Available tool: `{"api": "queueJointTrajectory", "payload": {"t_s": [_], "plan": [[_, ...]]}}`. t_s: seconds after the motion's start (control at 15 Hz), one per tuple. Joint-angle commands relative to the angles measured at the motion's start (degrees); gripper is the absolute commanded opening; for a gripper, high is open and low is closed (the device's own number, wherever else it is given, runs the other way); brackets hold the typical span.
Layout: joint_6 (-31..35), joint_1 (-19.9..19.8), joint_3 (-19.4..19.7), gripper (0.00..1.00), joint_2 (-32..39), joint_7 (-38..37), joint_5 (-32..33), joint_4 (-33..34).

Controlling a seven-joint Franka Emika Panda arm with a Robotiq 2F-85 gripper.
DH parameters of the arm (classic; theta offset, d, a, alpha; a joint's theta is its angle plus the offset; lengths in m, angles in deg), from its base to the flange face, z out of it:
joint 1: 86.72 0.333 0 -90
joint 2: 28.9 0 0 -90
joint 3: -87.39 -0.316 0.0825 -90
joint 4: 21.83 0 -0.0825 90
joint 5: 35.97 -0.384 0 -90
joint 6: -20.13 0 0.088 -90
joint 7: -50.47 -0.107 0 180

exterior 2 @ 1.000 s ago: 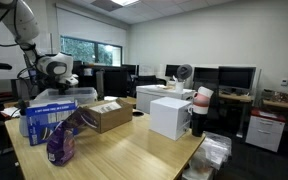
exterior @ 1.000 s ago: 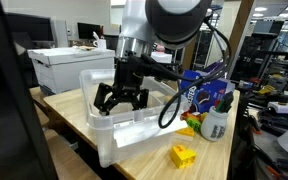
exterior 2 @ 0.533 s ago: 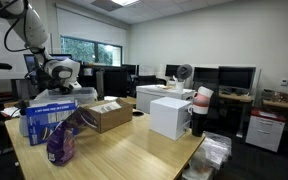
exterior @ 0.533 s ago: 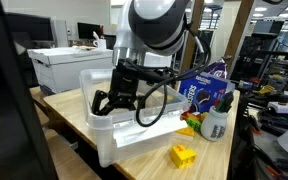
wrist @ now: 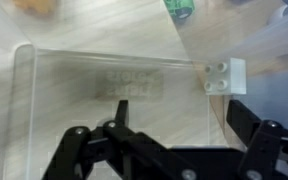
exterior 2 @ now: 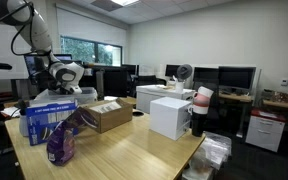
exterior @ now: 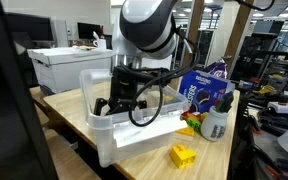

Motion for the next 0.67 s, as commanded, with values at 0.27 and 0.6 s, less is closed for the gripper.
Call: {"api": "queueJointTrajectory", "payload": {"t_s": [0.27, 0.6], "plan": [[-7.3, -1.8, -0.9, 1.0, 2.9, 2.0, -4.0, 4.3], [-10.1, -2.0, -0.5, 1.0, 4.1, 2.0, -4.8, 5.5]]}}
